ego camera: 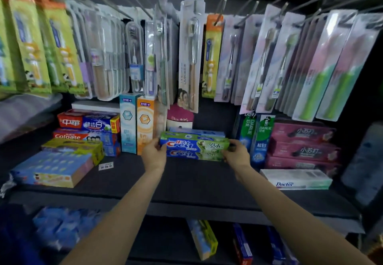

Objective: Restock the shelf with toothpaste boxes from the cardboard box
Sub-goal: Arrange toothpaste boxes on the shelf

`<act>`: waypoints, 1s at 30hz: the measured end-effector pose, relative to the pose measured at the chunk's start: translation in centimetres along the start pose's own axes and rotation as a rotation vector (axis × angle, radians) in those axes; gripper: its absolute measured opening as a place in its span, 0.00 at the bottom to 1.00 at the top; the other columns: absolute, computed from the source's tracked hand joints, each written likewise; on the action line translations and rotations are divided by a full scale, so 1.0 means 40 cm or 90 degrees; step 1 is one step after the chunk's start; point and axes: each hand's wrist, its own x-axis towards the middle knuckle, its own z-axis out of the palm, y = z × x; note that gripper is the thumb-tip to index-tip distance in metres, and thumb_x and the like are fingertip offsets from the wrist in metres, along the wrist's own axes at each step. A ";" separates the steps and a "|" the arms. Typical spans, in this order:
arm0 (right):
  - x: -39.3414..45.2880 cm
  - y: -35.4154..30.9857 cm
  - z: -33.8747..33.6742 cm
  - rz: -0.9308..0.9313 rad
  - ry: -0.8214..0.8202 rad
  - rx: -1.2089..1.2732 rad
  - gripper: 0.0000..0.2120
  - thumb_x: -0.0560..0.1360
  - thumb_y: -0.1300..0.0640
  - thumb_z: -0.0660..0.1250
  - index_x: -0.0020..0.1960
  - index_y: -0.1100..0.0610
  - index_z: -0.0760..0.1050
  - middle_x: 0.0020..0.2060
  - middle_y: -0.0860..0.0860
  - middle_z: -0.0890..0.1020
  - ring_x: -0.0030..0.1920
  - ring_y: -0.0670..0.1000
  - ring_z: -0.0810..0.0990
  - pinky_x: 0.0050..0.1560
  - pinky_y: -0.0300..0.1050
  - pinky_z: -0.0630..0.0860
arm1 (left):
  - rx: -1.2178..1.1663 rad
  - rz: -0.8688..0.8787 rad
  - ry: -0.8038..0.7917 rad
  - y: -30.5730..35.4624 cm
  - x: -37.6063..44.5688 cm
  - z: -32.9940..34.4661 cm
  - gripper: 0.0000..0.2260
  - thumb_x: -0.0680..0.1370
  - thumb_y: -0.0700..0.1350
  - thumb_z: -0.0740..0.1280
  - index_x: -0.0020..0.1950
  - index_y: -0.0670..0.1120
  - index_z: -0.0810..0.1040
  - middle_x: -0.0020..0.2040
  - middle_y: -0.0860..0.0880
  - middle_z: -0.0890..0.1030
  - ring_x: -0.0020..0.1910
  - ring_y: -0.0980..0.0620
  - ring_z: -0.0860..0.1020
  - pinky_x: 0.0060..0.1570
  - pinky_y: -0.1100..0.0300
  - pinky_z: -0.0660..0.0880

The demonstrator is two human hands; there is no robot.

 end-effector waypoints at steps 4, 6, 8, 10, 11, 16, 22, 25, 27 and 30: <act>0.086 0.011 0.021 -0.036 0.019 -0.094 0.19 0.76 0.65 0.63 0.67 0.60 0.69 0.59 0.59 0.78 0.58 0.59 0.77 0.56 0.52 0.76 | 0.034 -0.011 -0.067 -0.034 0.071 0.058 0.11 0.77 0.34 0.61 0.58 0.37 0.76 0.53 0.39 0.80 0.55 0.42 0.77 0.48 0.55 0.72; 0.121 0.026 0.037 -0.031 0.007 -0.120 0.20 0.76 0.65 0.63 0.67 0.60 0.69 0.59 0.59 0.78 0.59 0.59 0.77 0.58 0.53 0.75 | 0.042 -0.031 -0.106 -0.050 0.101 0.074 0.12 0.77 0.33 0.62 0.60 0.39 0.75 0.55 0.39 0.79 0.55 0.42 0.77 0.52 0.52 0.73; 0.142 0.041 0.056 -0.020 0.005 -0.140 0.21 0.76 0.65 0.63 0.69 0.60 0.68 0.60 0.60 0.77 0.60 0.59 0.75 0.59 0.51 0.74 | 0.078 -0.029 -0.128 -0.062 0.120 0.089 0.13 0.77 0.33 0.61 0.61 0.41 0.73 0.55 0.40 0.79 0.56 0.43 0.76 0.54 0.51 0.73; 0.154 0.057 0.069 -0.014 0.013 -0.148 0.22 0.75 0.65 0.65 0.69 0.60 0.67 0.61 0.61 0.75 0.60 0.60 0.74 0.59 0.51 0.73 | 0.109 -0.016 -0.126 -0.069 0.128 0.102 0.14 0.77 0.34 0.60 0.63 0.41 0.72 0.56 0.40 0.78 0.57 0.42 0.76 0.56 0.51 0.72; 0.153 0.063 0.073 -0.017 0.023 -0.148 0.22 0.75 0.65 0.65 0.69 0.60 0.67 0.61 0.61 0.74 0.60 0.60 0.74 0.59 0.51 0.73 | 0.120 -0.012 -0.123 -0.074 0.129 0.107 0.15 0.78 0.35 0.59 0.64 0.41 0.70 0.57 0.40 0.78 0.58 0.41 0.76 0.56 0.50 0.72; 0.042 0.052 0.065 -0.126 0.083 -0.066 0.16 0.76 0.64 0.63 0.63 0.62 0.68 0.58 0.59 0.73 0.45 0.49 0.72 0.48 0.39 0.70 | 0.107 0.076 -0.054 -0.080 0.041 0.091 0.19 0.76 0.34 0.60 0.67 0.43 0.67 0.63 0.44 0.74 0.60 0.47 0.74 0.59 0.57 0.72; -0.255 0.156 0.039 -0.527 -0.096 -0.095 0.07 0.73 0.69 0.60 0.49 0.64 0.75 0.43 0.54 0.75 0.38 0.43 0.72 0.41 0.26 0.67 | 0.088 0.401 -0.143 -0.178 -0.267 -0.044 0.15 0.74 0.34 0.57 0.59 0.41 0.71 0.53 0.49 0.71 0.49 0.57 0.73 0.48 0.73 0.68; -0.406 0.350 0.078 -0.563 -0.287 -0.201 0.07 0.74 0.65 0.59 0.48 0.61 0.75 0.46 0.53 0.76 0.41 0.51 0.76 0.39 0.38 0.73 | 0.197 0.398 -0.285 -0.384 -0.448 -0.109 0.14 0.74 0.37 0.56 0.57 0.43 0.72 0.52 0.45 0.75 0.48 0.53 0.73 0.50 0.65 0.71; -0.497 0.534 0.116 -0.465 -0.415 -0.329 0.08 0.73 0.60 0.58 0.47 0.56 0.75 0.46 0.53 0.78 0.39 0.52 0.79 0.33 0.41 0.74 | 0.325 0.288 -0.383 -0.536 -0.543 -0.142 0.14 0.74 0.38 0.58 0.59 0.43 0.73 0.54 0.42 0.76 0.50 0.52 0.73 0.49 0.62 0.71; -0.601 0.842 0.201 -0.281 -0.612 -0.529 0.11 0.73 0.62 0.59 0.51 0.58 0.77 0.53 0.55 0.80 0.45 0.56 0.83 0.36 0.44 0.80 | 0.534 0.054 -0.567 -0.763 -0.644 -0.172 0.21 0.76 0.39 0.62 0.69 0.41 0.66 0.64 0.39 0.70 0.62 0.42 0.70 0.61 0.53 0.68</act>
